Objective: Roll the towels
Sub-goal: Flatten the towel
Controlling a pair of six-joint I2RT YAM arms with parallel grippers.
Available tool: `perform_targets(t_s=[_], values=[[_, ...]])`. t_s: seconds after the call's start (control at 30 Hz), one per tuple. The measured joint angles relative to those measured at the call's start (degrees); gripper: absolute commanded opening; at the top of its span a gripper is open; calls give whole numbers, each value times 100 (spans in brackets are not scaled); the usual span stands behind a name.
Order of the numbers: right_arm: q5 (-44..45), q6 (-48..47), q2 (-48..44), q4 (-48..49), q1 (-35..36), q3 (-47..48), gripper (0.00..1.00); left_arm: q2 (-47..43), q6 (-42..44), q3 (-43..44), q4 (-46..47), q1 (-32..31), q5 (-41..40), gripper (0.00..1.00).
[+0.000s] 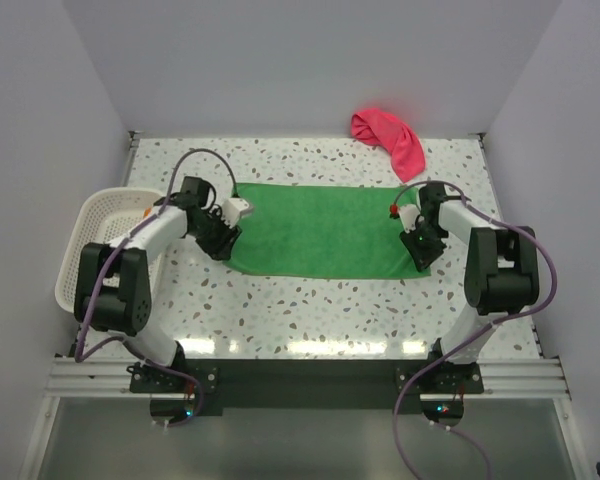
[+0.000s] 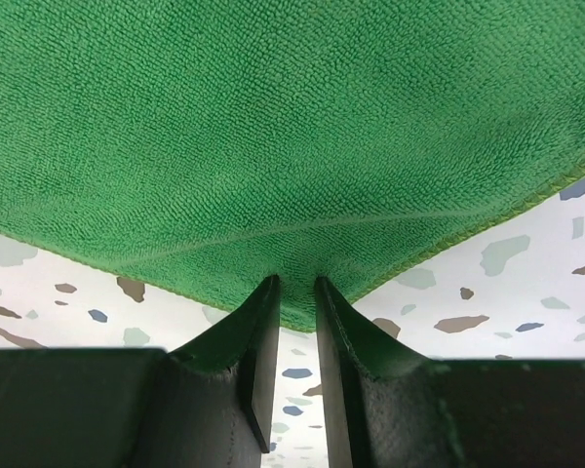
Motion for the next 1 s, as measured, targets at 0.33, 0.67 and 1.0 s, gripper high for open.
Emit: perform_targets(t_s=[0.33,0.67,1.0], values=[[2,-118,-7,-28,0,0,26,-20,321,-74,-216,490,479,57],[13,-122,-7,-140,-2,48,26,540,286,-22,-269,481,1156,30],[17,-173,-7,-293,-2,164,26,352,59,186,-960,551,898,0]])
